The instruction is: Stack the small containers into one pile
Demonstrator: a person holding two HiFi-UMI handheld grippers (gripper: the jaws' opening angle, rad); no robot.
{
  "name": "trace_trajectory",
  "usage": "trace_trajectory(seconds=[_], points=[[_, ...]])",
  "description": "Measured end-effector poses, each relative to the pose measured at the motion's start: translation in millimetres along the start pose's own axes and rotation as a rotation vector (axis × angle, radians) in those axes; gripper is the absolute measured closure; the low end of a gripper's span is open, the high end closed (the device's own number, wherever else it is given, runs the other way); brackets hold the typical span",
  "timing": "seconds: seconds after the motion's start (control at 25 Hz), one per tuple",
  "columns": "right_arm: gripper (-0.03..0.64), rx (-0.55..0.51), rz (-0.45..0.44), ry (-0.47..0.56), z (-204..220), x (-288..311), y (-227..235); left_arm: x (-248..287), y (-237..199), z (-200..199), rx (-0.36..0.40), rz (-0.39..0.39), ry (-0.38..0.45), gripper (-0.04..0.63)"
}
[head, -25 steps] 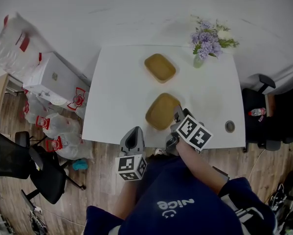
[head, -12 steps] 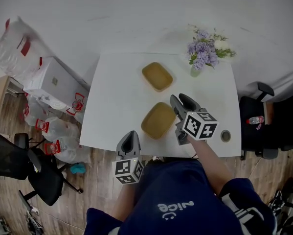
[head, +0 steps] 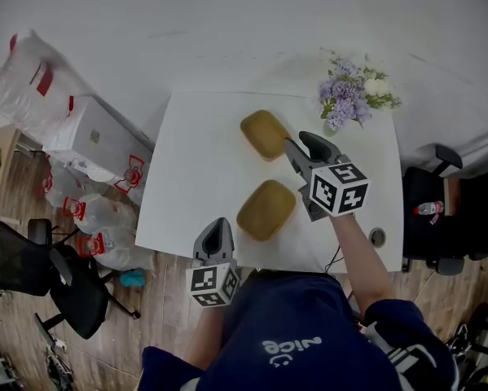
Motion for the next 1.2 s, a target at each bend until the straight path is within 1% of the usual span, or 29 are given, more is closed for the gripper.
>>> trace_trajectory(seconds=[0.08,0.2,0.36,0.48,0.6,0.76,0.84,0.96,1.2], points=[[0.44,0.003,-0.004,-0.016,-3.1,1.9,3.9,3.8,1.1,-4.5,0.001,0.006,0.004,0.577],[0.442,-0.08,-0.003,-0.052,-23.3,5.0,-0.7,8.4,-1.6,-11.1,0.003,0.012,0.01,0.577],[0.442,-0.158,-0.045,-0.105,-60.7,17.7,-2.3,15.1,-3.9,-14.7,0.002,0.019,0.009,0.577],[0.442,-0.18,-0.053,-0.133,-78.7,30.6,2.7,17.3,-5.3,-17.9,-0.006,0.021,0.016,0.577],[0.442,-0.174,-0.069,-0.168,-87.2,52.8,7.9,20.4,-8.6,-20.7,-0.013,0.022,0.02,0.577],[0.44,-0.174,-0.096,-0.253,-89.0,90.7,16.8,24.6,-8.7,-23.4,-0.019,0.022,0.025,0.577],[0.44,-0.154,-0.109,-0.288,-86.9,109.7,24.3,26.6,-10.6,-24.4,-0.022,0.016,0.025,0.577],[0.44,-0.143,-0.132,-0.39,-74.3,134.7,34.9,30.4,-14.9,-25.5,-0.031,-0.001,0.019,0.575],[0.44,-0.135,-0.077,-0.516,-35.3,161.0,64.4,38.5,-27.2,-23.8,-0.05,-0.045,-0.003,0.577]])
Point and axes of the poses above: the fingertips, and each gripper's own axes: x forward along the fingers, y to its right, z out of its underside, the point moved 6 cm from there along -x, backward along the fingers, and after that the axes turned 15 degrees about -z, right-handed, at the moved point
